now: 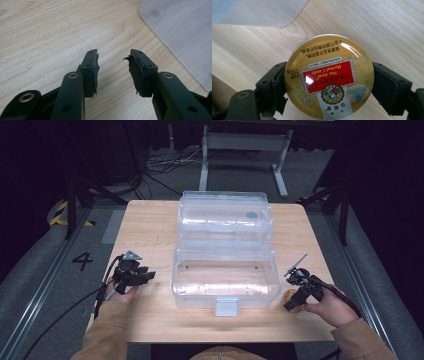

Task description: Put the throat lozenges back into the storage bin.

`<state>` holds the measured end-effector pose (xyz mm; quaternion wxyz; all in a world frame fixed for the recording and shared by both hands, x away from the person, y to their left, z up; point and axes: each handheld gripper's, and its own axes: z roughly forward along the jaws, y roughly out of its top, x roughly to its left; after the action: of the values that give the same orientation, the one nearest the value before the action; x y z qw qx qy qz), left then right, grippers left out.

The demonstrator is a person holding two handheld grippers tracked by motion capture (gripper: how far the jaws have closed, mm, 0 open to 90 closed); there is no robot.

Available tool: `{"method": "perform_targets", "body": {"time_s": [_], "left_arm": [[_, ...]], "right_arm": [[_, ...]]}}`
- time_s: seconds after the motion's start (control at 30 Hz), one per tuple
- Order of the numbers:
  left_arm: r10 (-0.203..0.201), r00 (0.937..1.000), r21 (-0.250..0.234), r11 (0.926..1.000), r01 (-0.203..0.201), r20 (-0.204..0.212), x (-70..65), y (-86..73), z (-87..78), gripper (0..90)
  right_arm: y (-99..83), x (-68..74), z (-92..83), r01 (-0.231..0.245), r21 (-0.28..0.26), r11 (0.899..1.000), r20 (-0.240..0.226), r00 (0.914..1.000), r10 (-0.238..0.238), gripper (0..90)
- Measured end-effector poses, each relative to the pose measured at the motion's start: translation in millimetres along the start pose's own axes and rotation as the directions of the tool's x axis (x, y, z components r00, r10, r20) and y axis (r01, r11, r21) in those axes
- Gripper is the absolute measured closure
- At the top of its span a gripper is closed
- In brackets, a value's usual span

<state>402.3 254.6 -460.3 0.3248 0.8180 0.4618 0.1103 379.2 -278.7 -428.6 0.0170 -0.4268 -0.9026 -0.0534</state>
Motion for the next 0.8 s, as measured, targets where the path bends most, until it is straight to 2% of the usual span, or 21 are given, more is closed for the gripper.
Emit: {"method": "perform_targets", "body": {"time_s": [0.03, 0.23, 0.8], "left_arm": [[-0.01, 0.9999, 0.001, 1.0, 0.01, 0.003, -0.6, -0.2, 0.1, 59.2], [-0.003, 1.0, 0.002, 1.0, 0.003, 0.001, -0.3, 0.0, 0.1, 59.2], [-0.016, 0.9999, 0.004, 0.9999, 0.016, 0.001, 0.3, -0.3, 0.5, 59.5]], "right_arm": [[0.0, -0.5, -2.2, 0.002, -0.005, 1.0, 0.001, 1.0, -0.002, 20.2], [-0.4, -0.6, -16.0, 0.007, -0.027, 1.0, 0.017, 0.9998, -0.006, 20.2], [7.4, 4.7, -60.3, 0.034, -0.085, 0.996, 0.065, 0.9974, -0.028, 20.2]]}}
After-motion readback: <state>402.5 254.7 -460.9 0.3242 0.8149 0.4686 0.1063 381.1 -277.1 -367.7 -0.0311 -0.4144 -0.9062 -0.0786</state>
